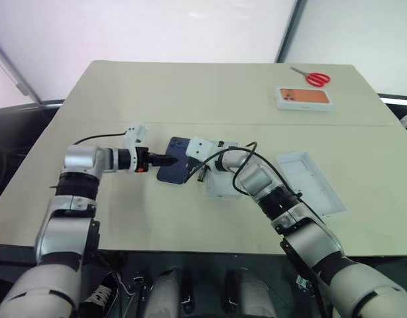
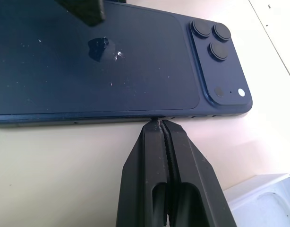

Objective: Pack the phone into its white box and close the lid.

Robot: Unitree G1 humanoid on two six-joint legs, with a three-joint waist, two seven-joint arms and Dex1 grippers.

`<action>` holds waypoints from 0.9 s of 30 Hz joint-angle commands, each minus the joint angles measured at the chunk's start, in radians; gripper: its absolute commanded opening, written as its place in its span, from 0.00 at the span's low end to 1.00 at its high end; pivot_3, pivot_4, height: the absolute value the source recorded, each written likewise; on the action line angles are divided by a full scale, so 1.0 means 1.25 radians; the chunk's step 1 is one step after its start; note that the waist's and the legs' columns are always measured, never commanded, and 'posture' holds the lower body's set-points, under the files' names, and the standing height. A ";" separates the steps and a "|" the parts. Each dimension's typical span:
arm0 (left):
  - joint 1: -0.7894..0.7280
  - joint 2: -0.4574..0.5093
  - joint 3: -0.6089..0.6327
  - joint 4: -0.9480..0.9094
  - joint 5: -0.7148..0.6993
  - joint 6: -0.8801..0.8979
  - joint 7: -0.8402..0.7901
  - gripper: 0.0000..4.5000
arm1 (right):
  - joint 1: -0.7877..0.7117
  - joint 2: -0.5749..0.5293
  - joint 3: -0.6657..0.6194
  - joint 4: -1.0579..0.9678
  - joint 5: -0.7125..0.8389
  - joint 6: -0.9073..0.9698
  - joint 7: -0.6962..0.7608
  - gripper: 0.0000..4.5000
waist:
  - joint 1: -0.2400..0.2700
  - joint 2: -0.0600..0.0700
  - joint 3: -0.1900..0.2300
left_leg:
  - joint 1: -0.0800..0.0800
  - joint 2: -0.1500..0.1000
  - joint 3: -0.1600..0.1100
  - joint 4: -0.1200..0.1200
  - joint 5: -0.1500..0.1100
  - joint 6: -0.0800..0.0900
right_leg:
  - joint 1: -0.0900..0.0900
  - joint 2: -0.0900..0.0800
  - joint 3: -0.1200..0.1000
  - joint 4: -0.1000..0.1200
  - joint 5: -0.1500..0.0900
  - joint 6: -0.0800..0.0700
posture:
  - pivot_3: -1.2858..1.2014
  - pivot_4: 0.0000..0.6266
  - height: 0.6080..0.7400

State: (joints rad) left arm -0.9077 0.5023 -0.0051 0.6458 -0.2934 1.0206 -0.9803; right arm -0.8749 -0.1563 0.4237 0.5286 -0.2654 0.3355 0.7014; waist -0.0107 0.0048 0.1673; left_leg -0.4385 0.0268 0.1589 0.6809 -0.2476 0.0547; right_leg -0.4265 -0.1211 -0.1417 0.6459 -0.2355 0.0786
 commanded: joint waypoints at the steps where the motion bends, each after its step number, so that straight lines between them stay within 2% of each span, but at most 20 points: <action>1: 0.001 -0.006 -0.026 -0.015 0.005 0.077 0.035 0.98 | -0.007 0.017 0.006 -0.007 0.001 -0.021 0.000 0.01 | -0.002 0.000 0.000 | 0.000 0.000 0.000 0.000 0.000 0.000 | 0.000 0.000 0.000 0.000 0.000 0.000 | 0.52 0.24 0.98; 4: 0.005 0.022 -0.038 -0.051 -0.006 0.122 0.021 0.98 | -0.006 0.020 0.005 -0.002 0.001 -0.027 -0.002 0.01 | -0.009 0.000 0.000 | 0.000 0.000 0.000 0.000 0.000 0.000 | -0.001 0.000 0.000 0.000 0.000 0.000 | 0.52 0.24 0.98; 8: 0.000 0.008 -0.023 0.021 0.000 0.111 0.043 0.98 | -0.011 0.023 0.002 0.010 0.000 -0.036 -0.005 0.01 | -0.012 0.000 0.000 | -0.001 0.001 0.001 0.000 0.000 0.000 | -0.002 0.001 0.001 0.001 -0.001 0.000 | 0.52 0.24 0.98; 14: 0.005 -0.093 0.019 0.043 -0.031 0.147 0.084 0.98 | -0.013 0.025 0.005 0.016 -0.005 -0.047 -0.005 0.01 | -0.002 0.001 -0.001 | 0.002 0.001 0.000 0.000 0.000 0.000 | 0.001 0.000 0.001 0.001 -0.001 0.000 | 0.52 0.24 0.98; 18: 0.010 -0.132 0.104 0.021 -0.074 0.180 0.112 0.98 | -0.010 0.018 0.002 0.008 -0.007 -0.044 -0.005 0.01 | 0.001 0.001 -0.001 | 0.004 0.000 0.000 0.000 -0.001 -0.002 | 0.002 -0.002 0.001 0.000 -0.001 0.000 | 0.52 0.24 0.98; 27: 0.030 -0.115 0.089 -0.026 -0.069 0.176 0.129 0.98 | -0.007 0.020 0.004 0.013 -0.013 -0.058 -0.011 0.01 | -0.005 0.001 -0.001 | 0.004 -0.001 0.001 -0.002 -0.002 -0.002 | 0.003 -0.002 0.001 0.001 -0.001 0.000 | 0.52 0.24 0.98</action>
State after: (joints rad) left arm -0.8982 0.3763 0.1556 0.5896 -0.3806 1.2159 -0.8250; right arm -0.8740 -0.1471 0.4248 0.5599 -0.2821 0.2787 0.6900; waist -0.0170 0.0058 0.1661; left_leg -0.4335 0.0254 0.1597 0.6789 -0.2495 0.0525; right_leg -0.4229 -0.1235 -0.1406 0.6469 -0.2369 0.0788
